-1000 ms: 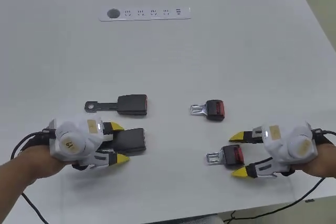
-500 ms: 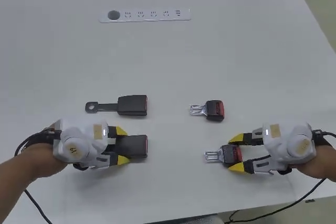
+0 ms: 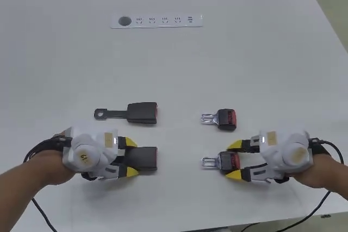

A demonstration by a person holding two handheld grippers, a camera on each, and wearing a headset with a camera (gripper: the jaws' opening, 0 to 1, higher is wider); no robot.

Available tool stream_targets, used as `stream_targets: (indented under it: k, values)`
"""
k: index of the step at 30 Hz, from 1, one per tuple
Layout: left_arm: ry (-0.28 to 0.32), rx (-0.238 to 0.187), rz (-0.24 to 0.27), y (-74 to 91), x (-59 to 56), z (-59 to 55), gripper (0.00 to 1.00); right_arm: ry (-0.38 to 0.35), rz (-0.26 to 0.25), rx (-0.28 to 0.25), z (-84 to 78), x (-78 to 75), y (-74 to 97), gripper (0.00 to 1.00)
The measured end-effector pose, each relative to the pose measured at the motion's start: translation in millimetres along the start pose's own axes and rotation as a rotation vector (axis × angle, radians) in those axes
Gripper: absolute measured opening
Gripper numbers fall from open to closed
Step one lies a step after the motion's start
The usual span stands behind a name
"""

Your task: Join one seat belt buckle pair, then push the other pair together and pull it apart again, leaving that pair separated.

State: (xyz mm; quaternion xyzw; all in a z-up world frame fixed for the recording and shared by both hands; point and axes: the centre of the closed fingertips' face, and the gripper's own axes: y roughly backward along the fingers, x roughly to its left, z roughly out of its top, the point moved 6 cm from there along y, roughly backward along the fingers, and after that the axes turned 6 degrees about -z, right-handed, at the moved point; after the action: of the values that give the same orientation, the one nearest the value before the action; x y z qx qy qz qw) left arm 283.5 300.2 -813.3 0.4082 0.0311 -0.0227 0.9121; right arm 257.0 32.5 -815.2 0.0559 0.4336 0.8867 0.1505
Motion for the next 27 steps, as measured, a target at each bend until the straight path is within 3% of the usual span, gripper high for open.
stream_targets:
  k: [9,17,27]
  values:
    - [0.006,0.0,0.005,-1.7,-0.2,-0.6,0.34,-0.029,-0.008,-0.062,9.6,2.3,-7.8,0.36]
    - [0.012,-0.009,0.003,-1.9,-0.6,-0.9,0.34,-0.008,0.01,-0.127,29.9,1.7,-23.6,0.36]
    - [0.018,-0.009,0.001,-2.3,-0.5,-0.8,0.34,-0.034,0.022,-0.157,46.2,3.0,-37.5,0.36]
